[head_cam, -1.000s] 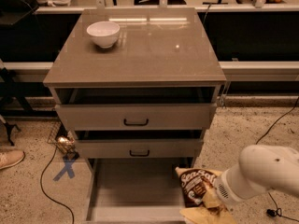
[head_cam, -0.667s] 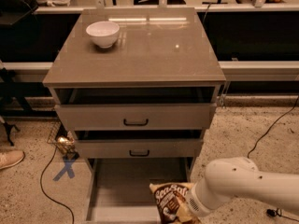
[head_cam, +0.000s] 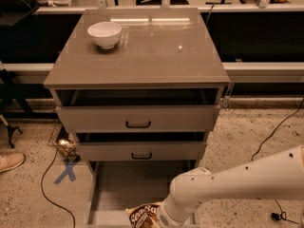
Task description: Place brown chip bag into bottom drawer
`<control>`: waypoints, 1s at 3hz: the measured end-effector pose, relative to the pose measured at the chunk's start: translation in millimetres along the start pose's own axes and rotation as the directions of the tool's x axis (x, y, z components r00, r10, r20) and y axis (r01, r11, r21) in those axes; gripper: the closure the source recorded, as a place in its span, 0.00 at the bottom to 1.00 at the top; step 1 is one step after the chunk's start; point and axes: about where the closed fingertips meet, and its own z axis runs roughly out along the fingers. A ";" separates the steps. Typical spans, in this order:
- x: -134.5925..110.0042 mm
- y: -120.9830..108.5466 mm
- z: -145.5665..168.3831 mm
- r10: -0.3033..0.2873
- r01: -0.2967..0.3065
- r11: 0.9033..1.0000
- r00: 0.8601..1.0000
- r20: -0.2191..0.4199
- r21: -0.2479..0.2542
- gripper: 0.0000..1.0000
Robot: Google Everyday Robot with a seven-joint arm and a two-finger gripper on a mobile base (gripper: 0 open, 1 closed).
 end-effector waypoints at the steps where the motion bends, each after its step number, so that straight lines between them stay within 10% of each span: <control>1: 0.0 0.0 0.0 0.000 0.000 1.000 1.000 0.000 0.000 1.00; 3: -89.6 -14.6 82.9 -0.108 0.133 0.980 0.980 0.164 -0.148 1.00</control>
Offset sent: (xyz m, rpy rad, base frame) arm 0.0366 0.0816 -0.1016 0.2780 0.0246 0.0766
